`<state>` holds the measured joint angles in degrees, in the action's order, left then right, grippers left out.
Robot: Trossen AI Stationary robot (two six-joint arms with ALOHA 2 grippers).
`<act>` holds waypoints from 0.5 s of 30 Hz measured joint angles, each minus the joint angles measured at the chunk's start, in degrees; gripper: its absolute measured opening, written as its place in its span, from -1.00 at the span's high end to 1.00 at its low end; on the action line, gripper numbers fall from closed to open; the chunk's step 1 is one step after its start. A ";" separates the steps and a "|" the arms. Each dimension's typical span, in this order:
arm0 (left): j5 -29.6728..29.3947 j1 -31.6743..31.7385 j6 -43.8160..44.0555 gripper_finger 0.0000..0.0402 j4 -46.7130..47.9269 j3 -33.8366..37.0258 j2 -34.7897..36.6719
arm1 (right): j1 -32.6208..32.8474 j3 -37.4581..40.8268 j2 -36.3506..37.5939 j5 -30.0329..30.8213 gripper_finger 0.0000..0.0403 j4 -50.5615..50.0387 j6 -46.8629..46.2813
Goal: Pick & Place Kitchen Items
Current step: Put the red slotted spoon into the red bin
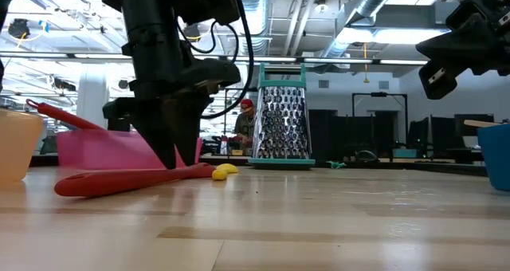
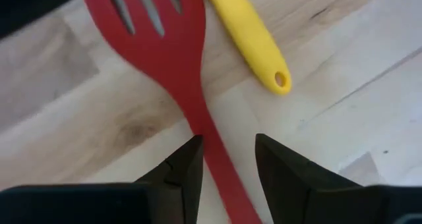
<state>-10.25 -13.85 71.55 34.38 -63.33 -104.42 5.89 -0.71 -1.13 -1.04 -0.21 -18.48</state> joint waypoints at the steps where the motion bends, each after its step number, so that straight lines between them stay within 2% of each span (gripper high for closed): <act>1: 0.24 0.00 1.56 0.38 -0.23 -0.01 -0.26 | 0.02 0.00 0.00 0.00 0.95 0.00 0.00; 7: 0.66 0.54 9.56 0.27 -0.36 -0.07 -1.45 | 0.02 0.00 0.00 0.00 0.95 0.00 0.00; 15: 4.50 1.44 12.43 0.15 -0.90 -0.26 -3.91 | 0.01 0.00 0.00 0.00 0.95 0.00 0.00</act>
<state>-5.74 -12.40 83.98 33.48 -63.59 -108.33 5.90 -0.71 -1.13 -1.04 -0.21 -18.48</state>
